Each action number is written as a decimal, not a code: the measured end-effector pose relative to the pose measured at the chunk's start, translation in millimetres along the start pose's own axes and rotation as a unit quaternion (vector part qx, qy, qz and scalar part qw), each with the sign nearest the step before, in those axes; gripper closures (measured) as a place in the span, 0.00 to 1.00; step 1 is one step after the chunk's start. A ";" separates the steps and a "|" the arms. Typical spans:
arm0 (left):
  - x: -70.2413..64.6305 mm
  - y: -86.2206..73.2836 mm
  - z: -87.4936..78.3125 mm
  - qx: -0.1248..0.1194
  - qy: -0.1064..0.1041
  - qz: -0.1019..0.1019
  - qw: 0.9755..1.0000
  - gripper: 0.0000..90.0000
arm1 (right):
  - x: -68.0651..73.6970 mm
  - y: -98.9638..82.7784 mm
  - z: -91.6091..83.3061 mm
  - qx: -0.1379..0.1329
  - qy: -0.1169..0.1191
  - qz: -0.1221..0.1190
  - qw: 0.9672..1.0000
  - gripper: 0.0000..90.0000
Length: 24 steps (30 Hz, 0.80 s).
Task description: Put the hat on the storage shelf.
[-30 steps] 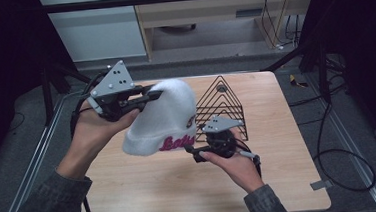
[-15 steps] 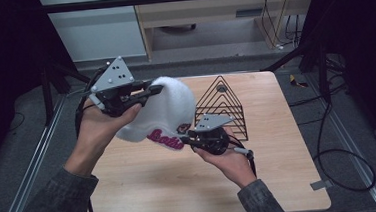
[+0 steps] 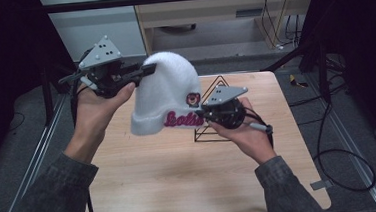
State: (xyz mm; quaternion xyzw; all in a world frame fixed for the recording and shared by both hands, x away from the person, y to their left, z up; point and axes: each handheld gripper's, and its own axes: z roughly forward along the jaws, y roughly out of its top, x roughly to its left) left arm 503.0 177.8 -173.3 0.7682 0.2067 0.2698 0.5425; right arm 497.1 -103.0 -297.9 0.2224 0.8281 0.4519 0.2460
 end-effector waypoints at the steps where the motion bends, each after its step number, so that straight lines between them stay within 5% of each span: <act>1: 1.7 1.9 2.2 -0.005 0.001 -0.005 1.000 0.92 | -5.8 3.7 -2.7 0.000 -0.006 -0.002 1.000 0.89; 9: 12.4 8.4 34.5 -0.029 -0.013 -0.049 0.998 0.92 | -41.4 12.9 -13.0 0.015 -0.046 -0.008 0.999 0.89; 24: 10.2 7.6 95.5 -0.013 -0.025 -0.051 0.998 0.92 | -80.9 -14.5 -9.8 0.027 -0.098 0.017 0.995 0.89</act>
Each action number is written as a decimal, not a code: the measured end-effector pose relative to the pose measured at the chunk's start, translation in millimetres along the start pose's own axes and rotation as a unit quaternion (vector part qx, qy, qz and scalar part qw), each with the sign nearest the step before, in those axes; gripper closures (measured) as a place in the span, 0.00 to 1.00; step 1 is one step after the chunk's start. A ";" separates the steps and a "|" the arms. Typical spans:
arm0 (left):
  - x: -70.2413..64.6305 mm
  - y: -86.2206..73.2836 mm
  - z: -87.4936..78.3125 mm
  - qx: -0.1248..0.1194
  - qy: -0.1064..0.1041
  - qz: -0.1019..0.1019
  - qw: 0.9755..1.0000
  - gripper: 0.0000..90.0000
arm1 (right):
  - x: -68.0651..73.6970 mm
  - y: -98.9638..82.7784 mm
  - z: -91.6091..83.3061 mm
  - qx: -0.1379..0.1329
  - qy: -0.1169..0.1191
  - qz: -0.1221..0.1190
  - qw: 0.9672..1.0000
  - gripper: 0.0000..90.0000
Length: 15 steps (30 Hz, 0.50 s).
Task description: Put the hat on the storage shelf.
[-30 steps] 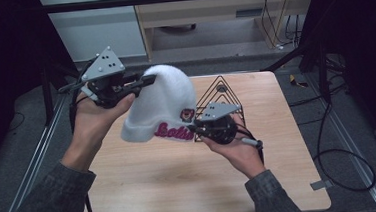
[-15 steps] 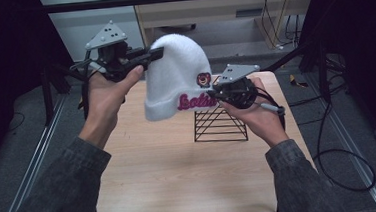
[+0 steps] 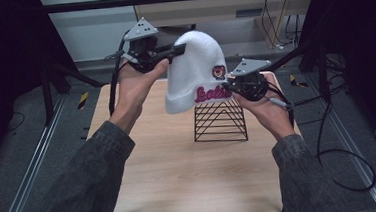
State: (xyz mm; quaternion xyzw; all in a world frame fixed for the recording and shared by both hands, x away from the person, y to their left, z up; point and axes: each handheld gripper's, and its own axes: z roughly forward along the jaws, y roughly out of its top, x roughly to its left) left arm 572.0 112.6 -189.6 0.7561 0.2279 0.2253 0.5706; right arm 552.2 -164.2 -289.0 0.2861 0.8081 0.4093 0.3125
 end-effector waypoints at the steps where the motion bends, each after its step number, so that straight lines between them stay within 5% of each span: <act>1: 0.1 -0.5 3.2 0.000 -0.001 -0.002 1.000 0.92 | -1.6 -1.8 -0.1 0.002 -0.002 0.000 1.000 0.89; 15: -9.4 -10.5 28.3 0.016 -0.008 -0.002 1.000 0.92 | -9.7 -28.5 -3.4 0.015 -0.005 0.019 1.000 0.89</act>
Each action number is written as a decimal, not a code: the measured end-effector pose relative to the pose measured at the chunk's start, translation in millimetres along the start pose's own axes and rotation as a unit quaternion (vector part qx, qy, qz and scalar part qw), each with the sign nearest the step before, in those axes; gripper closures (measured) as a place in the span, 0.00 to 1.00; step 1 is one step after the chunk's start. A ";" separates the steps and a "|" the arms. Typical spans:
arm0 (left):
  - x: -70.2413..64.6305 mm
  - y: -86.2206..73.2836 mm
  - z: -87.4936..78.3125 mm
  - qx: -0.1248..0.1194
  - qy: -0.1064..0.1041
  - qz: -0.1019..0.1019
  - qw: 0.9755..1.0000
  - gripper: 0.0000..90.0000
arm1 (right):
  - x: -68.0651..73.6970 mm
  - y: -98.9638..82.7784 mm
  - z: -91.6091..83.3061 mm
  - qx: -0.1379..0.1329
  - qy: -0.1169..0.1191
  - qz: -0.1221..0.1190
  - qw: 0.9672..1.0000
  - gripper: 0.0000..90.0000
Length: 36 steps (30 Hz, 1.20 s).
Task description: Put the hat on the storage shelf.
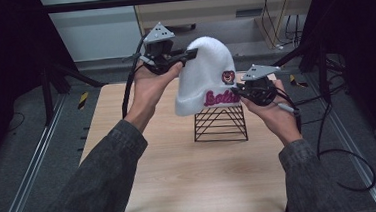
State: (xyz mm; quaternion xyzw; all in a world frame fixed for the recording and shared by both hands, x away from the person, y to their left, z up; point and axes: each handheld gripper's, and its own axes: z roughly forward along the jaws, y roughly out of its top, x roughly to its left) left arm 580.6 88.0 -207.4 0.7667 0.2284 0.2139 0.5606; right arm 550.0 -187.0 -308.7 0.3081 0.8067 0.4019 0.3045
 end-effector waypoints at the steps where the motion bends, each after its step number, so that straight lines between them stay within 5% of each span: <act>1: -0.2 -0.3 0.9 0.001 -0.001 0.000 1.000 0.92 | 0.0 -0.4 -0.9 0.000 0.000 0.000 1.000 0.89; 36: -11.2 -19.1 22.5 0.033 -0.019 0.002 0.999 0.91 | -0.8 -34.1 -1.6 0.025 -0.005 0.005 1.000 0.89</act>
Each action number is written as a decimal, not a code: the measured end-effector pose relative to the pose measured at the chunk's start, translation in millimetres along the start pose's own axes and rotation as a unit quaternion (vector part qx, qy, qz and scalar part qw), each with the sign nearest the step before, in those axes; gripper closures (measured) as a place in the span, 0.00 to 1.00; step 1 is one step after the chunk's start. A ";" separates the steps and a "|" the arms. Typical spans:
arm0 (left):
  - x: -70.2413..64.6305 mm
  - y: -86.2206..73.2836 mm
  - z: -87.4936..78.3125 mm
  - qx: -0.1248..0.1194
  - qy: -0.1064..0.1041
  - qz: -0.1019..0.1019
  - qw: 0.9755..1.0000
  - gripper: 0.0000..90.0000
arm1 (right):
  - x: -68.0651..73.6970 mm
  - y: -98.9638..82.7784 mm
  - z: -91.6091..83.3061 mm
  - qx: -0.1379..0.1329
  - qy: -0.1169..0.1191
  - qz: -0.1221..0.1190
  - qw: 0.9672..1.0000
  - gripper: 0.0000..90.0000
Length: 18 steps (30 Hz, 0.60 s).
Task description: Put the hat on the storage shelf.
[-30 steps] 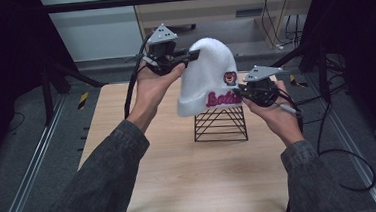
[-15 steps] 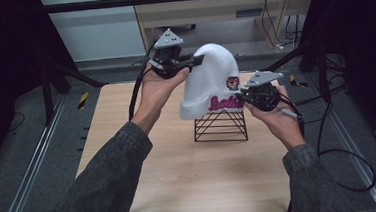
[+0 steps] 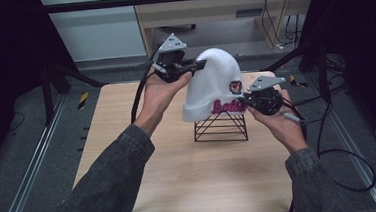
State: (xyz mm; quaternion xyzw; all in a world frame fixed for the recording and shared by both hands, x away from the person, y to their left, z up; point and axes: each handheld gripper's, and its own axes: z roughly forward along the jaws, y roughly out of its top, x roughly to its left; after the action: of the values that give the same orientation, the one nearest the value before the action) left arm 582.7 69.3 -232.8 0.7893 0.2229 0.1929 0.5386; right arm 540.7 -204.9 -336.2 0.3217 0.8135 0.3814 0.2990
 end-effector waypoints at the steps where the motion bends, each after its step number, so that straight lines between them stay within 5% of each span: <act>1: -0.7 -0.3 0.6 0.001 -0.001 0.002 1.000 0.91 | 0.2 -1.3 0.0 -0.001 0.000 0.002 1.000 0.89; 18: -9.5 -10.1 16.0 0.017 -0.012 0.005 1.000 0.91 | -1.9 -21.4 -0.7 0.016 -0.002 0.005 1.000 0.89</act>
State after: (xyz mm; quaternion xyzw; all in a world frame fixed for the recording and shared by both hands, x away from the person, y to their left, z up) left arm 582.1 55.0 -248.4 0.8016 0.2156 0.1825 0.5269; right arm 535.0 -217.4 -352.8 0.3314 0.8172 0.3694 0.2931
